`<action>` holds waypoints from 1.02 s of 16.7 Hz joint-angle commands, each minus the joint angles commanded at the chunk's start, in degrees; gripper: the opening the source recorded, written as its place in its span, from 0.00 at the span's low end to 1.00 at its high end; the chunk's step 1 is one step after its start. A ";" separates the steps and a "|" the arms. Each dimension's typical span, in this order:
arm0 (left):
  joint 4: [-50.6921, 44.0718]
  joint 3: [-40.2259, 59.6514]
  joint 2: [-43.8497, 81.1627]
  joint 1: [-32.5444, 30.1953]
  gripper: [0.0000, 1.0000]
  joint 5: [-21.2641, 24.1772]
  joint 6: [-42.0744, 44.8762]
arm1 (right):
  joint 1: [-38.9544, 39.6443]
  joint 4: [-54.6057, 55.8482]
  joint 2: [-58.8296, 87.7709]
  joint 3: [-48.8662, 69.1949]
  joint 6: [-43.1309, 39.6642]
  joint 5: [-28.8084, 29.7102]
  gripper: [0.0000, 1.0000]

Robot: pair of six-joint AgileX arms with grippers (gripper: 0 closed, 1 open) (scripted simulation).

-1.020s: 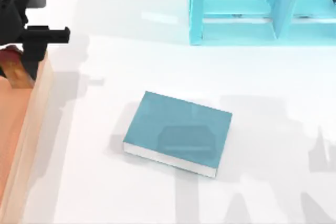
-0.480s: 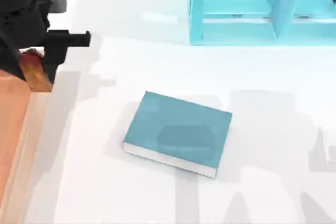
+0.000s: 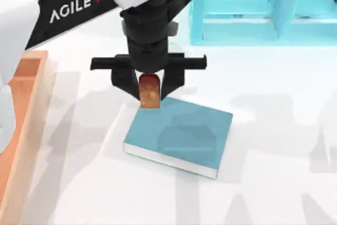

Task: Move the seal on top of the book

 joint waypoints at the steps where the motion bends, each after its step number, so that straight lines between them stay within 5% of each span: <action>1: 0.78 0.90 1.53 -2.41 0.00 -0.01 -2.46 | 0.00 0.00 0.00 0.00 0.00 0.00 1.00; 15: 0.91 3.27 4.44 -6.31 0.00 0.26 -6.46 | 0.00 0.00 0.00 0.00 0.00 0.00 1.00; 17: 0.91 3.27 4.44 -6.31 0.15 0.26 -6.46 | 0.00 0.00 0.00 0.00 0.00 0.00 1.00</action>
